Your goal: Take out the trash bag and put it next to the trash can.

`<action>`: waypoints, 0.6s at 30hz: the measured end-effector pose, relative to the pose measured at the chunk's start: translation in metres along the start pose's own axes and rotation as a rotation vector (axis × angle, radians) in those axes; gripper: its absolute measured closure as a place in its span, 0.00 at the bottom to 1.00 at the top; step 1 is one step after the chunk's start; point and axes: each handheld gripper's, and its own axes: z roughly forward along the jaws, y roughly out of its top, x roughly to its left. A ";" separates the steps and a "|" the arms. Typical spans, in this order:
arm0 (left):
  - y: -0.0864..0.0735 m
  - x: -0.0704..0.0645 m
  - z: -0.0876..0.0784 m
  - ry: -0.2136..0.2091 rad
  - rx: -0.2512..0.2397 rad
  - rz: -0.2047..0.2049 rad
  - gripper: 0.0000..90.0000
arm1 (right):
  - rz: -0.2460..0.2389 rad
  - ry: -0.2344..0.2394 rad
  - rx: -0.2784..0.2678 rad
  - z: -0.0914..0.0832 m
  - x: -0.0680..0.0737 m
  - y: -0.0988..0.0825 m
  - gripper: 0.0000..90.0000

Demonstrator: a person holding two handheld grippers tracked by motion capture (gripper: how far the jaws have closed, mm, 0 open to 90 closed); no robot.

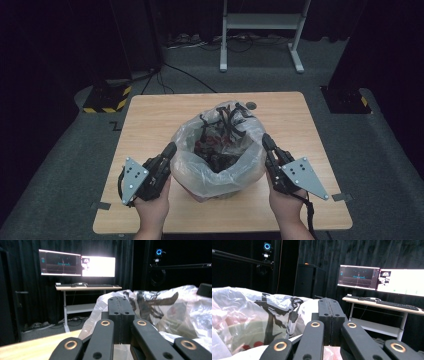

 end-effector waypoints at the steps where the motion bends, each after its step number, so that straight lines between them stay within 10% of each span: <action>1: -0.005 0.000 0.000 0.001 0.006 -0.011 1.00 | 0.002 0.003 -0.002 -0.001 0.003 -0.001 1.00; 18: -0.030 -0.005 -0.003 -0.041 0.069 -0.034 1.00 | -0.036 0.151 -0.055 0.005 0.101 -0.007 1.00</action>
